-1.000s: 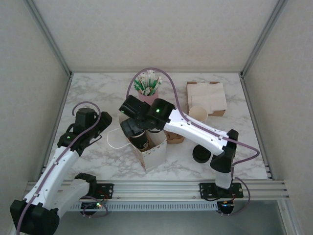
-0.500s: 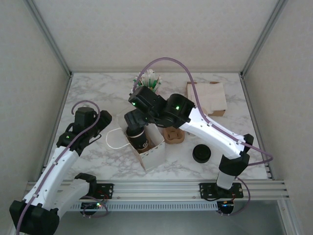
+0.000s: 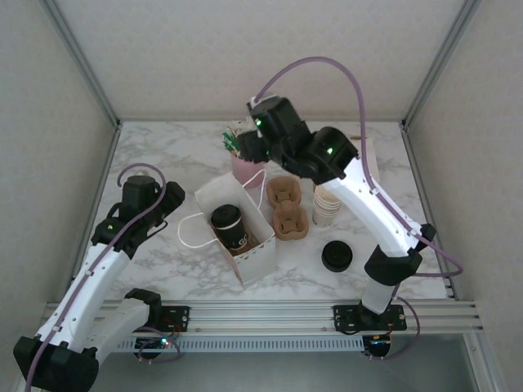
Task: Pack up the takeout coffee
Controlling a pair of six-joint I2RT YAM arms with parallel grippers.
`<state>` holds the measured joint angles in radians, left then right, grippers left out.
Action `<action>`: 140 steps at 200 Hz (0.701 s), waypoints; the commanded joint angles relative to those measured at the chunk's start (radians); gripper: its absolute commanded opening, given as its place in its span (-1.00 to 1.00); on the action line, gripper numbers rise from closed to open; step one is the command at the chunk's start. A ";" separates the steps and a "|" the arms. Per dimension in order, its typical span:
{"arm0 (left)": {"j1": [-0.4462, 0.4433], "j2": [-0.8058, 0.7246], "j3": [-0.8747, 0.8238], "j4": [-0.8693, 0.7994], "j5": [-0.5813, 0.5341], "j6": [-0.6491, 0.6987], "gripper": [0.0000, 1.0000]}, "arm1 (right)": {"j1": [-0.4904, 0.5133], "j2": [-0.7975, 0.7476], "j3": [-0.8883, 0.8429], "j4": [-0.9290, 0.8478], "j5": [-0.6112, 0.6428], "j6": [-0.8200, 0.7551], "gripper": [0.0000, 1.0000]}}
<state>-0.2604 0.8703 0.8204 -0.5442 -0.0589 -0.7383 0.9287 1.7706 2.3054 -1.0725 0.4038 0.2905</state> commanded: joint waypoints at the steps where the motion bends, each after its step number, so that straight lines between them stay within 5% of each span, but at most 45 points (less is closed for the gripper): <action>1: -0.008 -0.004 0.028 -0.024 -0.019 0.024 0.26 | -0.097 0.029 -0.018 0.078 -0.055 -0.010 0.16; 55: -0.008 0.021 0.055 -0.041 -0.007 0.049 0.01 | -0.311 0.158 -0.086 0.185 -0.263 0.048 -0.02; 104: -0.008 0.024 0.064 -0.054 0.002 0.065 -0.22 | -0.370 0.287 -0.042 0.249 -0.377 0.087 -0.31; 140: -0.008 0.033 0.066 -0.054 0.008 0.075 -0.35 | -0.364 0.290 -0.107 0.326 -0.527 0.066 -0.31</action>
<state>-0.2604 0.8978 0.8524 -0.5823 -0.0612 -0.6830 0.5606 2.0789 2.2276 -0.8402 0.0170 0.3595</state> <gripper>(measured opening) 0.330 0.341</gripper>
